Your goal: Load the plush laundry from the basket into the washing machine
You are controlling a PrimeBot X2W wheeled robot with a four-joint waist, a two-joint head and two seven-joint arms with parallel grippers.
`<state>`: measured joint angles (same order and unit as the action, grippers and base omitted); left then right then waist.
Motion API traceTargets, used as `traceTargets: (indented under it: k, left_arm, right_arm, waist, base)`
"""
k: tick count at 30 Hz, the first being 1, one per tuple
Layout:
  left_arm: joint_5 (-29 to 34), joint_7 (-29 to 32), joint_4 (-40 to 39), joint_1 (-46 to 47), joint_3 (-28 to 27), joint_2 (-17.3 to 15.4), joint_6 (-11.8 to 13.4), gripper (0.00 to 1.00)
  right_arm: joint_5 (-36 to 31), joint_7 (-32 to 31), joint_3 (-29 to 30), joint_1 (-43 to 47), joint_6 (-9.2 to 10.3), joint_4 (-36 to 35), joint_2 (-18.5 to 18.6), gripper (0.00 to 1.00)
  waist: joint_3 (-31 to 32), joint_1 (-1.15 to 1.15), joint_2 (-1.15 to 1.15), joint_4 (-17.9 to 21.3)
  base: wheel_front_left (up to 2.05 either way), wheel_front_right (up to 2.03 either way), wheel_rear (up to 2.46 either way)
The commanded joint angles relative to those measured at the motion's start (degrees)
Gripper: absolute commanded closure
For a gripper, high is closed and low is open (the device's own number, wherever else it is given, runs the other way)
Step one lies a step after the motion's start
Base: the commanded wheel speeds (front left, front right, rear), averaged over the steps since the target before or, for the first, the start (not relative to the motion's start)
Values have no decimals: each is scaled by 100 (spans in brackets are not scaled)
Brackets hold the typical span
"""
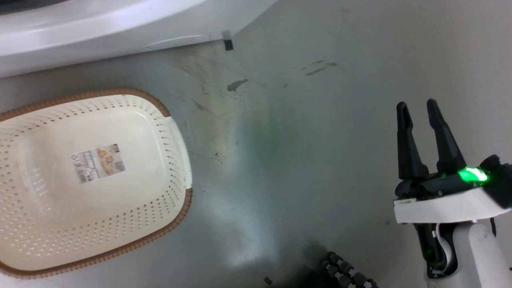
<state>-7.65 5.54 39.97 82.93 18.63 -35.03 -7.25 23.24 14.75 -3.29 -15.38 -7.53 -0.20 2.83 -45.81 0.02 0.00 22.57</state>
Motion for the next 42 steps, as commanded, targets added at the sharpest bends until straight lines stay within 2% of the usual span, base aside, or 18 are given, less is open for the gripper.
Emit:
traceTargets:
  k: [1,2,3,4,5,9,14,18,22,29,34,35,42]
  left_arm:
    - [25,11,233,111,145,-45,-19,100]
    - [5,-20,353,156,234,-40,-20,100]
    - [-31,-64,466,187,307,-24,-21,81]
    - [-71,-113,577,199,373,-4,-22,53]
    - [-114,-177,685,195,425,20,-22,0]
    - [-315,-558,1094,30,514,133,-23,0]
    - [-572,-1324,1445,-458,522,419,-23,0]
    - [-880,-1863,1578,-1182,418,785,-1,0]
    - [-1187,-2037,1372,-2117,214,1100,70,0]
    - [-1400,-2052,-505,-4334,-339,1580,356,0]
    - [-1218,-2053,-1905,-6003,-653,1930,708,0]
    - [-1049,-2053,-2575,-6834,-803,2166,881,0]
    - [-501,-2053,-3464,-8198,-951,2498,1091,0]
  right_arm:
    - [27,25,21,-116,4,-3,5,0]
    - [28,25,37,-123,4,7,5,0]
    - [25,25,61,-128,4,18,5,0]
    - [18,25,86,-134,4,29,5,0]
    - [8,25,111,-142,4,35,5,0]
    - [-154,25,232,-173,4,8,5,0]
    - [-453,25,481,-104,4,-87,5,0]
    - [-800,25,596,79,4,-49,5,0]
    - [-1119,25,731,331,4,20,5,0]
    - [-1508,25,754,801,4,163,5,0]
    - [-1612,25,815,1149,4,218,5,0]
    - [-1556,25,879,1361,4,235,5,0]
    - [-1469,25,782,1780,4,311,5,0]
  waist:
    - [-55,-2,0,60]
    - [-46,-2,0,51]
    - [-30,-2,0,31]
    - [-2,-2,0,6]
    - [38,-2,0,-23]
    - [359,-2,0,-146]
    - [1090,-2,0,-440]
    - [1852,-2,0,-767]
    - [2599,-2,0,-1150]
    - [3612,-2,0,-1804]
    - [4090,-2,0,-2188]
    - [4259,-2,0,-2374]
    - [4578,-2,0,-2575]
  base:
    - [0,0,0]
    - [0,0,0]
    - [0,0,0]
    - [0,0,0]
    - [0,0,0]
    - [0,0,0]
    - [0,0,0]
    - [0,0,0]
    - [0,0,0]
    - [0,0,0]
    - [0,0,0]
    - [0,0,0]
    - [0,0,0]
